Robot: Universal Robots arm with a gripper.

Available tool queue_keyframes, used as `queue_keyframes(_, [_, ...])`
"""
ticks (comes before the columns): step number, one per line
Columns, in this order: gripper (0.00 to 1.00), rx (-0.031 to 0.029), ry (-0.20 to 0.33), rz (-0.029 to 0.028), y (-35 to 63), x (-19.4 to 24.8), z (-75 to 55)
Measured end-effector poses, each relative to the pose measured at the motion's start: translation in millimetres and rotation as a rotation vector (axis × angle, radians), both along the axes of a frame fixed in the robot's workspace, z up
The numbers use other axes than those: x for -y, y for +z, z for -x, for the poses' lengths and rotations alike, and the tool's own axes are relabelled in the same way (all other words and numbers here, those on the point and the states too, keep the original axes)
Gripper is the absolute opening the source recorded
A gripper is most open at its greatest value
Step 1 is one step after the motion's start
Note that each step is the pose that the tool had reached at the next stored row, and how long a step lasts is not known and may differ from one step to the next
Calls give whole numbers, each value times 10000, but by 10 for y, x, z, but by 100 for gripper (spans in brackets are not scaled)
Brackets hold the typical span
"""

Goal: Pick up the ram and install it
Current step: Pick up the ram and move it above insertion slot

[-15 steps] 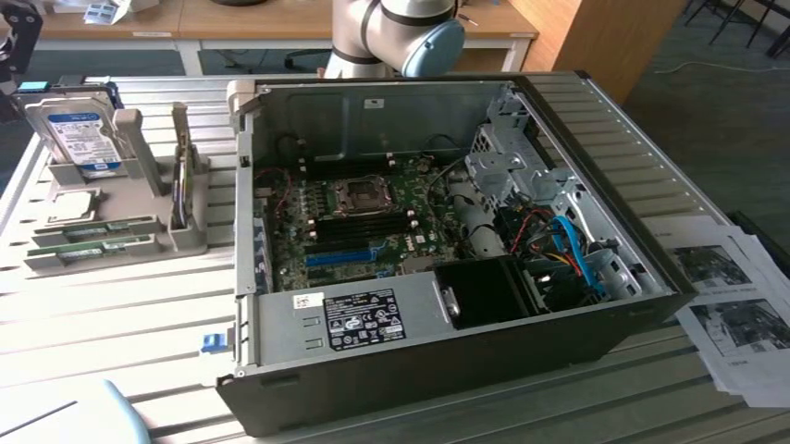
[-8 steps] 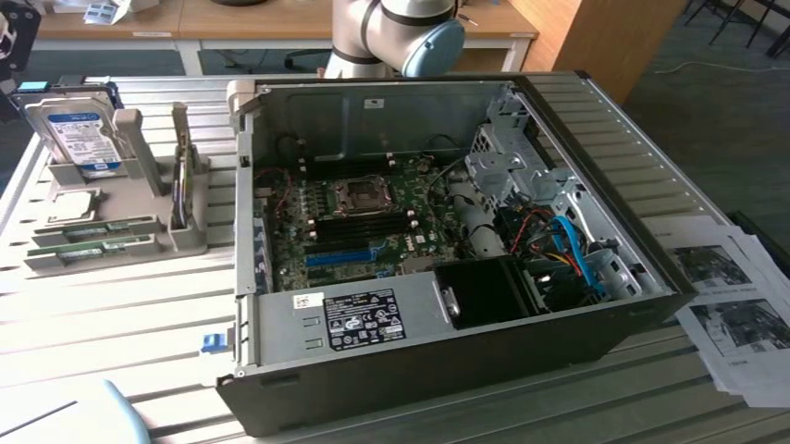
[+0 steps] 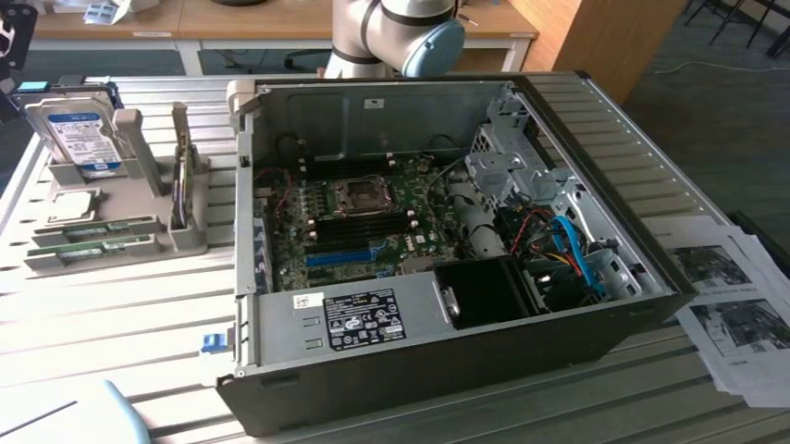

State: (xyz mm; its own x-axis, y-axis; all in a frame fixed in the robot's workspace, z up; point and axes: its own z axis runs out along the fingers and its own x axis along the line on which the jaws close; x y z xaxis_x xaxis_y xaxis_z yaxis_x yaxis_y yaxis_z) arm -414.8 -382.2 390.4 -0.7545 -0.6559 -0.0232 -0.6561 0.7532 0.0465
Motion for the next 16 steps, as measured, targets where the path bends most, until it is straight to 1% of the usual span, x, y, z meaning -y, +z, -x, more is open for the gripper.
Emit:
queue_keyframes(15, [9,-1,2564,0,0,0,0])
queue_keyframes(16, [9,-1,2903,0,0,0,0])
